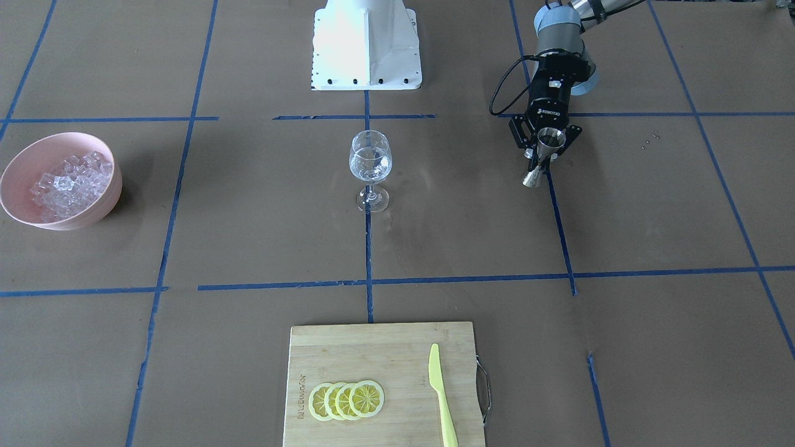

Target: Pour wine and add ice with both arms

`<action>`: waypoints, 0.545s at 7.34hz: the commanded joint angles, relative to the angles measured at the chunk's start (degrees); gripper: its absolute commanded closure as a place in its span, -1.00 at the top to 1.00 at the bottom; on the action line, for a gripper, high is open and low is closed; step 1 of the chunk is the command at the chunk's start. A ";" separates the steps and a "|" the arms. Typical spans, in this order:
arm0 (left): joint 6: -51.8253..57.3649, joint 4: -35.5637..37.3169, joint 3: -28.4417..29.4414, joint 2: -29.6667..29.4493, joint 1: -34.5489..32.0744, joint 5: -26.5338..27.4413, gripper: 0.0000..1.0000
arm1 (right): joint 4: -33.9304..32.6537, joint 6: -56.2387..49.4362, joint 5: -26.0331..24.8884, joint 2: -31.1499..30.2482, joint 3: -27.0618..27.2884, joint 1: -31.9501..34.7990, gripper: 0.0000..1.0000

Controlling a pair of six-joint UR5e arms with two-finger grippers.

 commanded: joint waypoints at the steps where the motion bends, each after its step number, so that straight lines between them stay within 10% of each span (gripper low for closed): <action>1: 1.05 7.92 -0.46 -5.68 -1.02 0.00 -1.00 | 0.02 0.00 0.00 -0.04 -0.03 0.00 1.00; 4: 1.05 14.19 -3.09 -12.79 -1.64 -1.22 -1.00 | 0.02 0.09 0.00 -0.04 0.05 0.00 1.00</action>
